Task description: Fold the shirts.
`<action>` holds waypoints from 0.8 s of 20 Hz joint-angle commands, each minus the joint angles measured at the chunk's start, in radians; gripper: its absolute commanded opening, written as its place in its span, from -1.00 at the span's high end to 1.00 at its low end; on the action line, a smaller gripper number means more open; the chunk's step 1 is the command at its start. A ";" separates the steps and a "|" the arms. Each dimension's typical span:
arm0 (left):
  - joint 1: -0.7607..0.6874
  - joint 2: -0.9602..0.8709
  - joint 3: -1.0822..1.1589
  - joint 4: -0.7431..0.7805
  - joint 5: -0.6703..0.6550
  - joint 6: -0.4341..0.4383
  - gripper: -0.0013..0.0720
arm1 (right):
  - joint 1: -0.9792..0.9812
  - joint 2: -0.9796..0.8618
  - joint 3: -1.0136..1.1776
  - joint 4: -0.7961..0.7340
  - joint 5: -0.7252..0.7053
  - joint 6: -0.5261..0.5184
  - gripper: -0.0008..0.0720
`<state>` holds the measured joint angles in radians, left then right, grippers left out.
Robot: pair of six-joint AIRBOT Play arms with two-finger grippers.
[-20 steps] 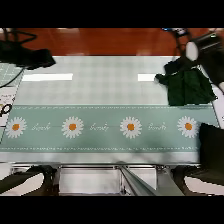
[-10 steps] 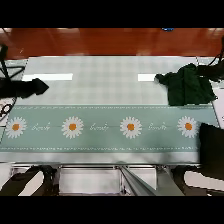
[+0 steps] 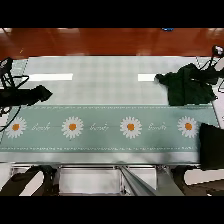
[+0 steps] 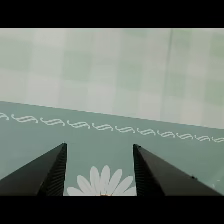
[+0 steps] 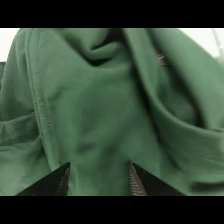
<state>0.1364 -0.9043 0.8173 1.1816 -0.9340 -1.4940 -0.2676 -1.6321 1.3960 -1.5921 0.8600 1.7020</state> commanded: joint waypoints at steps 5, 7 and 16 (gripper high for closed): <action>0.000 -0.013 -0.005 -0.001 0.018 0.000 -0.42 | -0.002 -0.115 0.007 0.060 0.006 -0.023 -0.07; 0.000 -0.024 -0.005 -0.001 0.018 0.001 -0.42 | -0.002 -0.124 0.007 0.078 0.012 -0.034 0.42; 0.125 0.030 0.208 -0.001 -0.069 0.053 -0.42 | -0.002 0.113 0.231 0.165 0.149 -0.174 0.92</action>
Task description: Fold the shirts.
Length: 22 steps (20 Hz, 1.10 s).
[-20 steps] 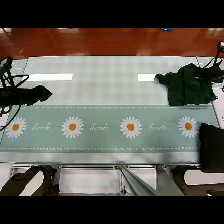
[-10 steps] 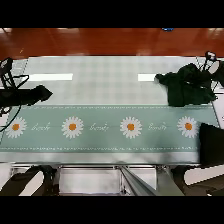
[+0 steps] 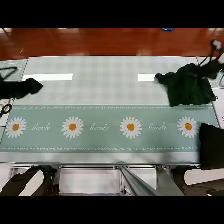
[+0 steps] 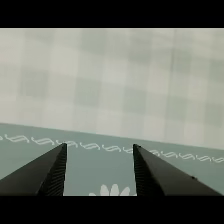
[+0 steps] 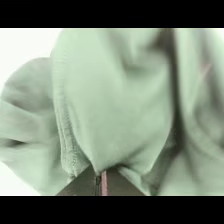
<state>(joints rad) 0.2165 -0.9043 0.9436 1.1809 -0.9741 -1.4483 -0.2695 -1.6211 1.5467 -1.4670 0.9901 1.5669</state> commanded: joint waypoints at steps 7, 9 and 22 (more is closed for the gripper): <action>0.051 0.195 0.102 -0.004 -0.107 0.008 -0.42 | 0.013 0.367 0.350 0.203 0.036 -0.098 0.92; 0.051 0.235 0.075 -0.004 -0.121 0.008 -0.42 | 0.055 0.406 0.425 0.203 0.050 -0.114 0.92; 0.051 0.314 -0.169 -0.052 -0.089 0.004 -0.42 | 0.539 0.485 0.524 0.201 0.126 -0.119 0.92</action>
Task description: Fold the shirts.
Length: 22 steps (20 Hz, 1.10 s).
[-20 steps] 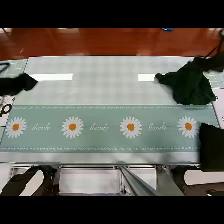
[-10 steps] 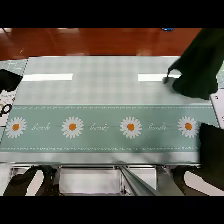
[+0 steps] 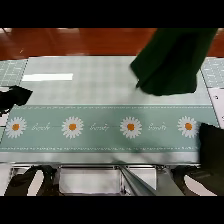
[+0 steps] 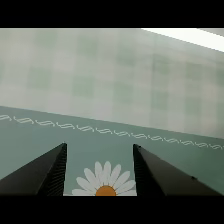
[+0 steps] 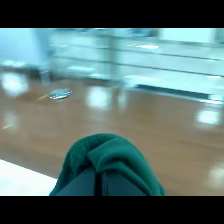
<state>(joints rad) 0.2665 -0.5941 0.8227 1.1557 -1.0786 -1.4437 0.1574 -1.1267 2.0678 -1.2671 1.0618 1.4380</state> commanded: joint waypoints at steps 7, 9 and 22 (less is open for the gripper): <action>0.037 0.004 -0.048 -0.027 0.090 0.000 -0.42 | 0.414 -0.170 -0.130 0.005 0.173 0.045 0.92; 0.043 0.004 -0.048 -0.027 0.084 0.000 -0.42 | 0.476 -0.214 -0.216 0.005 0.173 0.052 0.92; -0.073 -0.016 -0.101 -0.177 0.116 0.059 -0.42 | 0.444 -0.354 -0.620 0.211 -0.061 0.073 -0.16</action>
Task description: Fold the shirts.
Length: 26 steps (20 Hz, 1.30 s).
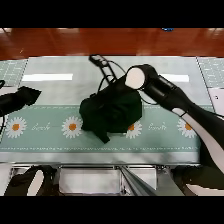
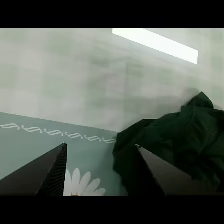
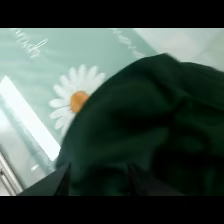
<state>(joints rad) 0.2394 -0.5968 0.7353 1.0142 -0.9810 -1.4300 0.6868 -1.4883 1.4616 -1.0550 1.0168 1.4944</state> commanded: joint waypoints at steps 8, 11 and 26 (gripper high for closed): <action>0.016 -0.479 -0.003 -0.453 -0.268 0.217 -0.42 | -0.806 0.441 -0.479 -0.198 0.104 0.080 -0.16; -0.074 -0.729 0.046 -0.500 -0.248 0.294 -0.42 | -0.946 0.584 -0.727 -0.067 0.084 -0.026 -0.16; -0.268 -1.012 0.424 -0.366 -0.296 0.300 0.88 | -0.847 0.628 -0.965 0.095 0.060 -0.085 -0.14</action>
<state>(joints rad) -0.0456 -1.6096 1.1023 0.6182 -1.2407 -1.1320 -0.2333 -0.8188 0.5030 -1.0142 1.1244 1.4151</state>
